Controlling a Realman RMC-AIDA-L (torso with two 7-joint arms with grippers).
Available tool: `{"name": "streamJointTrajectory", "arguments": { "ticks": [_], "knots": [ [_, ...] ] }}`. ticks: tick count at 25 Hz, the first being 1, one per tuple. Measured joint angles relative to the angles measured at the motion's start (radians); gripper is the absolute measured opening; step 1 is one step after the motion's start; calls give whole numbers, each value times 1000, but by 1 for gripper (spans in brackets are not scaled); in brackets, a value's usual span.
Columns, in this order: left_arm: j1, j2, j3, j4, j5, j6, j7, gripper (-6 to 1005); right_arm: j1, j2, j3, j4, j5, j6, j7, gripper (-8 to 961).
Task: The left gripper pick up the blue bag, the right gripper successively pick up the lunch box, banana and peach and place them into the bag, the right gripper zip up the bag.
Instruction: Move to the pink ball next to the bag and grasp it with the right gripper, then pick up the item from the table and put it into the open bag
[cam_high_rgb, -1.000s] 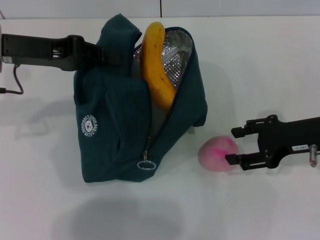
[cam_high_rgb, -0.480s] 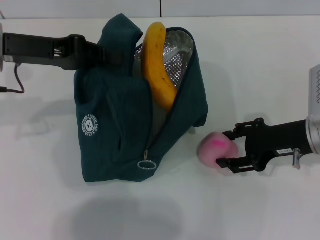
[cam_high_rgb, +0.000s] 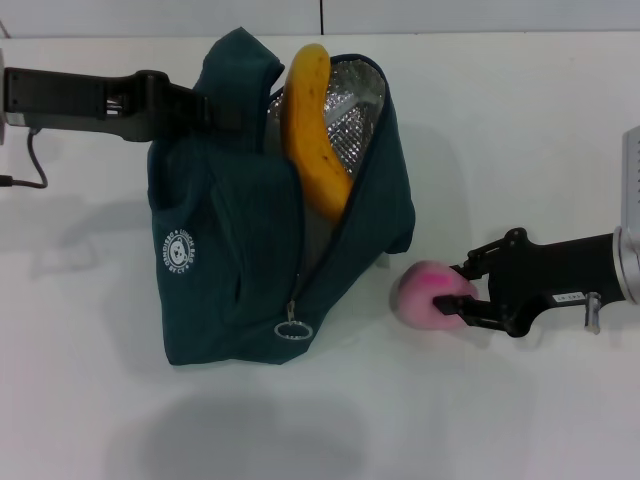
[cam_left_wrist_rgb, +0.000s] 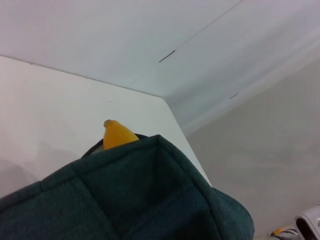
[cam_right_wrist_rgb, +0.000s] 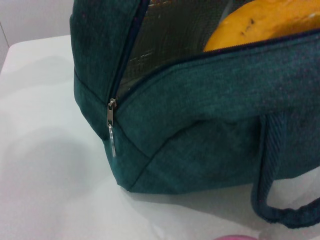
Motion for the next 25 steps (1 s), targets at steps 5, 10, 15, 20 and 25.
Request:
{"name": "streamJointTrajectory", "arguments": {
  "ticks": [5,10,15,20,25],
  "knots": [
    [0,1,-1,0,0,0,0,45,-1,0,5,-1,1,-4,0,286],
    [2,1,-2,0,0,0,0,45,-40,-5,70,-21,68,-25,0,263],
    [5,2,-1,0,-12,0,0,45,-86,-7,228,-45,160,-98,-3,224],
    [5,4,-1,-23,-26,0,0,45,-90,-8,403,-32,287,-239,-28,174],
    [8,6,-1,-33,-32,-1,2,45,-54,-6,402,-1,413,-276,-66,134]
  ]
}}
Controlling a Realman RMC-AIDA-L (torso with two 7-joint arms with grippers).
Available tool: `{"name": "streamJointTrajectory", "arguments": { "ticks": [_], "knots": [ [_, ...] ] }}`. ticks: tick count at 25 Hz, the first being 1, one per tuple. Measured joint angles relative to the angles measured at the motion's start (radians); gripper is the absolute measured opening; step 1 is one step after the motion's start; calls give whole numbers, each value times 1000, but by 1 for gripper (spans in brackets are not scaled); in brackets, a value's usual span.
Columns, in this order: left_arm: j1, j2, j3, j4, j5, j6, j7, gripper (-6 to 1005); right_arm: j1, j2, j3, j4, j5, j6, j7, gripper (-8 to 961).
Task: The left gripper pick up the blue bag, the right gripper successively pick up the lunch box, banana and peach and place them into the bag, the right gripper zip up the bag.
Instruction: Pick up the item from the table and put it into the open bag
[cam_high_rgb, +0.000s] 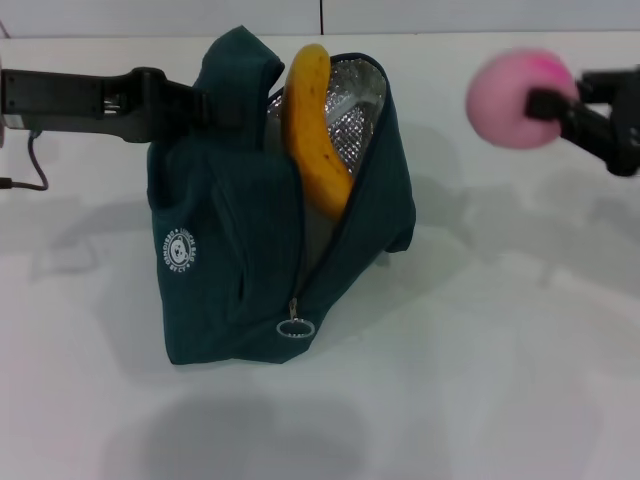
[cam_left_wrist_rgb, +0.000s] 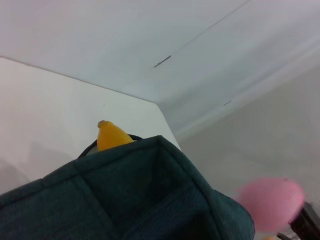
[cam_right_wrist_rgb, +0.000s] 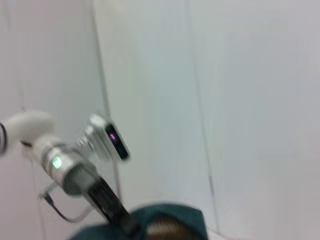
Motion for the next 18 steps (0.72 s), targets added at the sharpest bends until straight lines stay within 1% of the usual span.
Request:
{"name": "streamJointTrajectory", "arguments": {
  "ticks": [6,10,14,16,18],
  "knots": [
    [4,0,0,-2,-4,-1,2,45,138,5,-73,151,39,-21,-38,88],
    [7,0,0,-4,-4,-2,12,46,206,8,-139,214,42,-8,-54,69],
    [18,-1,0,-5,-14,-2,15,46,242,10,-224,225,43,28,-55,58],
    [24,-1,0,-5,-19,-2,15,46,248,10,-244,225,44,41,-55,52],
    [30,-1,0,-5,-21,-2,16,46,263,10,-317,219,44,92,-53,47]
  ]
}}
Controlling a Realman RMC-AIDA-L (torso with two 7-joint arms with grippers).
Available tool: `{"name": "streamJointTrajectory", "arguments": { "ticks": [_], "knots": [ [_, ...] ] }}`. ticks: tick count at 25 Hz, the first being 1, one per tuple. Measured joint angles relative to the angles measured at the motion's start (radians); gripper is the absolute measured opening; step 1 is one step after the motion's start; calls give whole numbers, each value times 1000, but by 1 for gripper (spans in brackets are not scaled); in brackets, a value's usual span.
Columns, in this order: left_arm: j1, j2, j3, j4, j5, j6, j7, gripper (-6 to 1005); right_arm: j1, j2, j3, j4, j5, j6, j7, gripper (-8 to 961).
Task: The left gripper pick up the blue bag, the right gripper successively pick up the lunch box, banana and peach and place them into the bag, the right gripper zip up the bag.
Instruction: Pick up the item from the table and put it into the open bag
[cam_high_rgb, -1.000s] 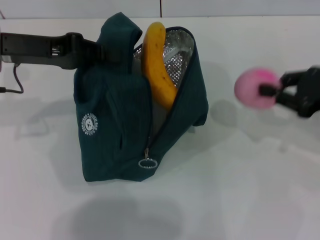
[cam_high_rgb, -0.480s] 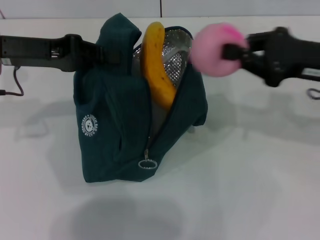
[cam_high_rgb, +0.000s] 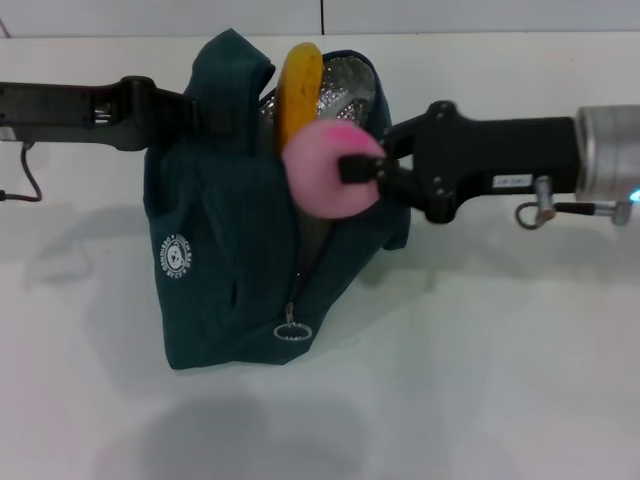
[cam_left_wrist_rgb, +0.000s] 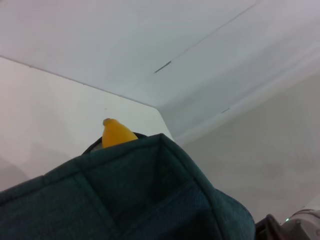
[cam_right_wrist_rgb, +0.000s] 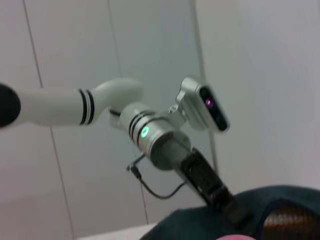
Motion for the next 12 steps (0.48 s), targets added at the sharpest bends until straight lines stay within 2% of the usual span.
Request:
{"name": "streamJointTrajectory", "arguments": {
  "ticks": [9,12],
  "knots": [
    [5,2,0,0,-1,0,1,46,16,-1,-34,-14,1,24,18,47],
    [5,3,0,0,-1,0,1,46,13,-2,-32,-26,7,23,27,87]
  ]
}}
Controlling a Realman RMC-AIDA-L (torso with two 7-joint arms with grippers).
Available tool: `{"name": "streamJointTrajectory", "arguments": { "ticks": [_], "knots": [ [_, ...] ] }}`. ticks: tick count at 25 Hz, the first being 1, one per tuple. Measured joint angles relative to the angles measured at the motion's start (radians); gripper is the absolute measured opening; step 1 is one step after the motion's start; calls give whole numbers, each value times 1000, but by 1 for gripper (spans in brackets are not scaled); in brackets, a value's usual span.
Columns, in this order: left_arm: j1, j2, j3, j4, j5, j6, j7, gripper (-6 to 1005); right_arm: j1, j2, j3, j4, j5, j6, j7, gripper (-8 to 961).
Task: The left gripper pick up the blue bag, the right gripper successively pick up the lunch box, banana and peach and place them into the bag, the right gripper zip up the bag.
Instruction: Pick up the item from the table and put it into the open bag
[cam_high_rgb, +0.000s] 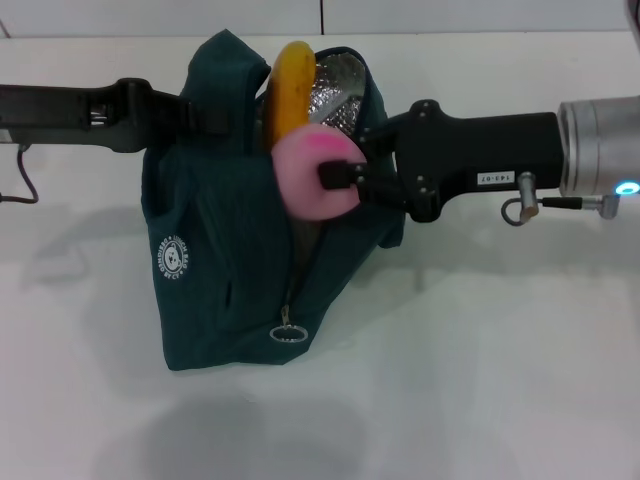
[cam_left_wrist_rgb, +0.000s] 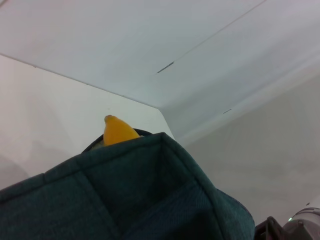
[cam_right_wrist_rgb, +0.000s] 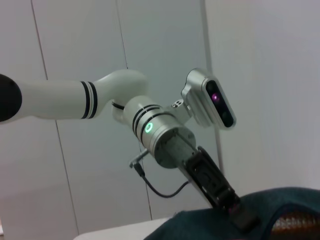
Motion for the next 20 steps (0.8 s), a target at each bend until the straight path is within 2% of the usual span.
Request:
{"name": "streamJointTrajectory", "arguments": {
  "ticks": [2,7,20],
  "knots": [
    [0,0,0,0,0,1,0,46,-3,-1,0,-8,3,0,0,113],
    [0,2,-3,0,0,1,0,46,-5,-2,2,-24,7,0,1,327],
    [10,7,-26,0,0,5,0,47,4,-3,13,-43,15,26,-1,381]
  ]
}}
